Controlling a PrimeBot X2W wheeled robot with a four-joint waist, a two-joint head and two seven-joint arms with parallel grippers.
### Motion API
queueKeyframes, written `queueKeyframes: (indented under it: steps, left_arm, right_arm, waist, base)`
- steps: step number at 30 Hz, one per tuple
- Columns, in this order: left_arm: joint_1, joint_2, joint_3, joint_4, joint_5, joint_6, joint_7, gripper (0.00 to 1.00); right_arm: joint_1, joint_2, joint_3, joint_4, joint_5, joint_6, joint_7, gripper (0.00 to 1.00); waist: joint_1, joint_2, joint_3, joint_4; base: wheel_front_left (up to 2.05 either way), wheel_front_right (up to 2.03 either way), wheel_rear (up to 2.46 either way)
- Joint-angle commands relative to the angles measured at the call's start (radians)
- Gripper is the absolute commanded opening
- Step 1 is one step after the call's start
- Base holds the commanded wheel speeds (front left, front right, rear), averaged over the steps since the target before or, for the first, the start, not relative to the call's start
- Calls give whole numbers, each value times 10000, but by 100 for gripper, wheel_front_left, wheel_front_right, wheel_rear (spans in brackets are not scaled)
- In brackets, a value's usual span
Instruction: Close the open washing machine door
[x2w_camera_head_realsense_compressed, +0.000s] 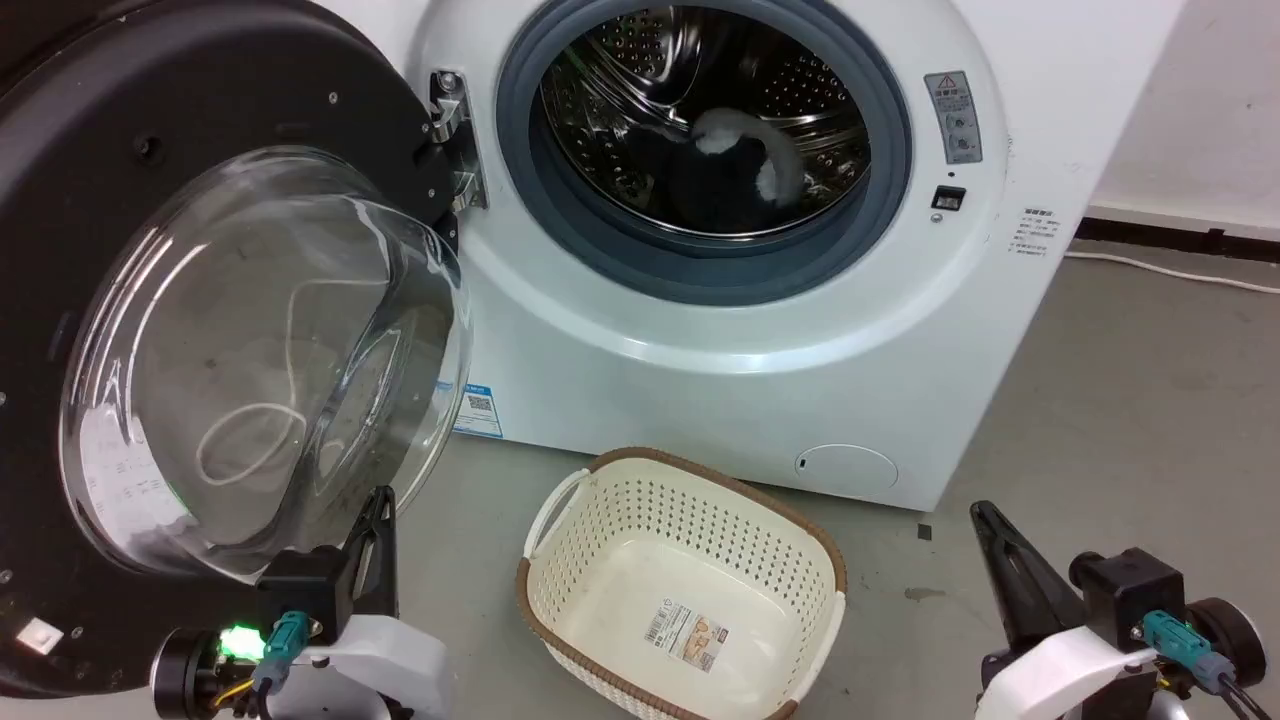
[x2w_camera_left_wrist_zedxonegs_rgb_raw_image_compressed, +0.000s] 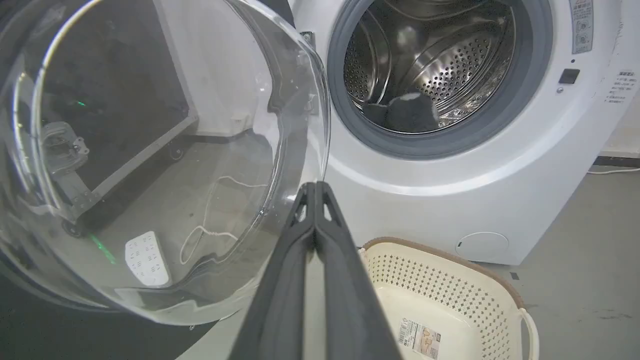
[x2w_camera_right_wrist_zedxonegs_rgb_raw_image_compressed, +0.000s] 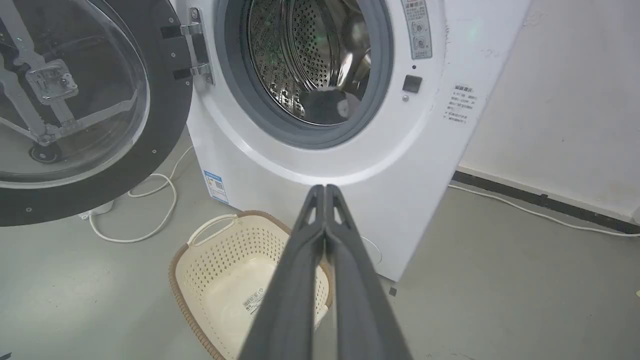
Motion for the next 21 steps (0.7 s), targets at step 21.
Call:
queueKeyframes:
  steps: [21]
  left_arm:
    - [136,3,11,-41,18,-43,3,0]
  right_arm:
    - [-126,-1,-3,-45,-49,8,3,0]
  waist:
    - [0,0,0,0]
  base:
    - [0,0,0]
